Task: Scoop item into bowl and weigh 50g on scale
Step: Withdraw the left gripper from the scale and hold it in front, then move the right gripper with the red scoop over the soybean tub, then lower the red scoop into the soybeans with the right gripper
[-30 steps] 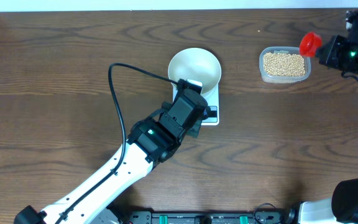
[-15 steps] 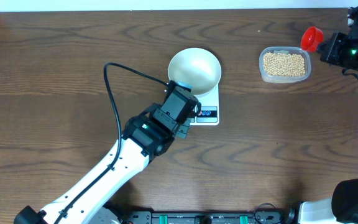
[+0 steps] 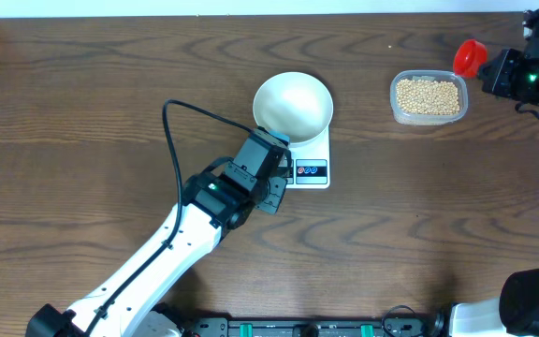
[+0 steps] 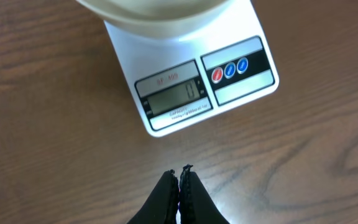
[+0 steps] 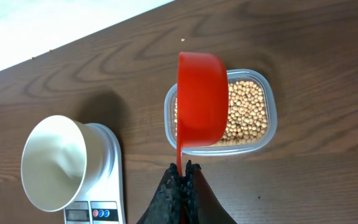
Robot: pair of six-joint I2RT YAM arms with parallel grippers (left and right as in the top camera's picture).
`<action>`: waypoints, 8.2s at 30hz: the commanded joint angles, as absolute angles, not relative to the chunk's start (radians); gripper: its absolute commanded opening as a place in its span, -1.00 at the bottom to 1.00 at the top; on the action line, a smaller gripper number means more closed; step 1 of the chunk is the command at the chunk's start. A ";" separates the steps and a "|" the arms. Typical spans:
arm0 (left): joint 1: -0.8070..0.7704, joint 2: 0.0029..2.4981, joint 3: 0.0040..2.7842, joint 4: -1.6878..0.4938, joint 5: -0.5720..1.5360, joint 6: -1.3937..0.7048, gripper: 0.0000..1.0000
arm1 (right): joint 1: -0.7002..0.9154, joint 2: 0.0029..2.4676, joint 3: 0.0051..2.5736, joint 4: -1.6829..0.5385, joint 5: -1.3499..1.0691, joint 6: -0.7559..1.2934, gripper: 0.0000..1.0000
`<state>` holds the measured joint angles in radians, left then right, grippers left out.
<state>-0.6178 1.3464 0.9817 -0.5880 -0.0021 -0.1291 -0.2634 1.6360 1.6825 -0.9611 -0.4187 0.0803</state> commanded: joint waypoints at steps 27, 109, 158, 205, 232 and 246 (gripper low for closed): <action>-0.559 1.287 0.725 -0.345 0.067 -0.147 -0.86 | -0.260 1.635 1.699 -0.987 -0.429 0.047 -0.98; -0.559 1.287 0.725 -0.395 0.068 -0.139 0.76 | -0.253 1.635 1.705 -1.010 -0.359 0.006 -0.97; -0.559 1.287 0.725 -0.395 0.068 -0.139 0.77 | -0.155 2.067 2.140 -1.349 -0.104 -0.115 -0.97; -0.559 1.287 0.725 -0.395 0.068 -0.139 0.77 | -0.139 2.080 2.086 -1.242 -0.125 -0.182 -0.98; -0.559 1.287 0.725 -0.395 0.068 -0.139 0.77 | -0.123 2.080 1.916 -1.150 -0.050 -0.181 -0.97; -0.559 1.287 0.725 -0.395 0.068 -0.139 0.77 | -0.089 2.080 1.916 -1.125 0.073 -0.139 -0.98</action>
